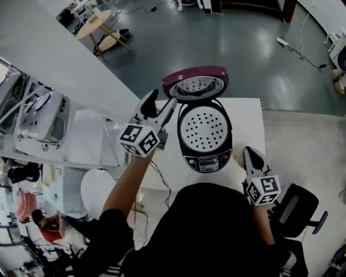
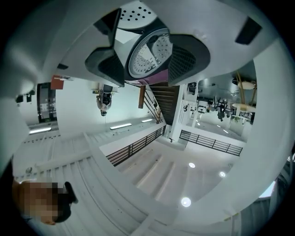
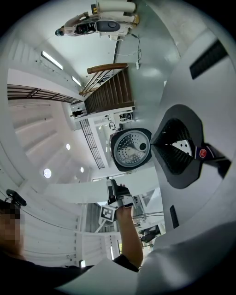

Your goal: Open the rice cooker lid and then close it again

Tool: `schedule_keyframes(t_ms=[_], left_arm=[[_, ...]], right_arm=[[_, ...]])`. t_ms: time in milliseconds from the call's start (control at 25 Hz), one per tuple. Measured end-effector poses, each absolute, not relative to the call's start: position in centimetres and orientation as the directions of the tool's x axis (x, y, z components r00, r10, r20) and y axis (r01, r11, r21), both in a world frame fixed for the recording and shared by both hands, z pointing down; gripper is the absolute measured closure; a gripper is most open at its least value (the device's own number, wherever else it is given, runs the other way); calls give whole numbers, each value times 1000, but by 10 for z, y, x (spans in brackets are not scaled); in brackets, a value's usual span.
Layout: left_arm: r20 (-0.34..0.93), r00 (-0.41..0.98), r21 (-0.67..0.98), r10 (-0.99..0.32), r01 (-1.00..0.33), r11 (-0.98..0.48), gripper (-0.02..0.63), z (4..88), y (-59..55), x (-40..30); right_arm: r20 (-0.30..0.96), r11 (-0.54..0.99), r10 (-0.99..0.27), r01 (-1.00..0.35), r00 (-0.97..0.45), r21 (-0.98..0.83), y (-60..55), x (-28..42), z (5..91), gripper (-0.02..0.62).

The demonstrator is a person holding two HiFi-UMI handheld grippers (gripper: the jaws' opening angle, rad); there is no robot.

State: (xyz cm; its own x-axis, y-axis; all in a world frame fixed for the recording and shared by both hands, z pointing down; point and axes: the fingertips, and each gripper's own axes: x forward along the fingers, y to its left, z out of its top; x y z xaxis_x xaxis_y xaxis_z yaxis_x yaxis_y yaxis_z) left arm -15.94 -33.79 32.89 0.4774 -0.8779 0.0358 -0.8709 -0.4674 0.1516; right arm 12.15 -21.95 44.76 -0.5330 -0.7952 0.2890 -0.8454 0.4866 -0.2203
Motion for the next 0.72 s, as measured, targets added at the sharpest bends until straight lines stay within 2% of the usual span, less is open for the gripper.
schedule_keyframes(t_ms=[240,560,720], left_arm=[[72,508,104,-858,-859,-500,333,323,-376,-164],[112,586,139,-803,-809,-571,333,327,-412,-154],[181,652,135,-736,-758,-638,331,335,-425,-138]], right_arm=[[281,464,-802,-845,-528,-264,-226,115,447,595],[276,447,-817,-858,-507,-253,-239,114,443,595],[279,429,-828,-870,-486,-244,-240,117,441,595]])
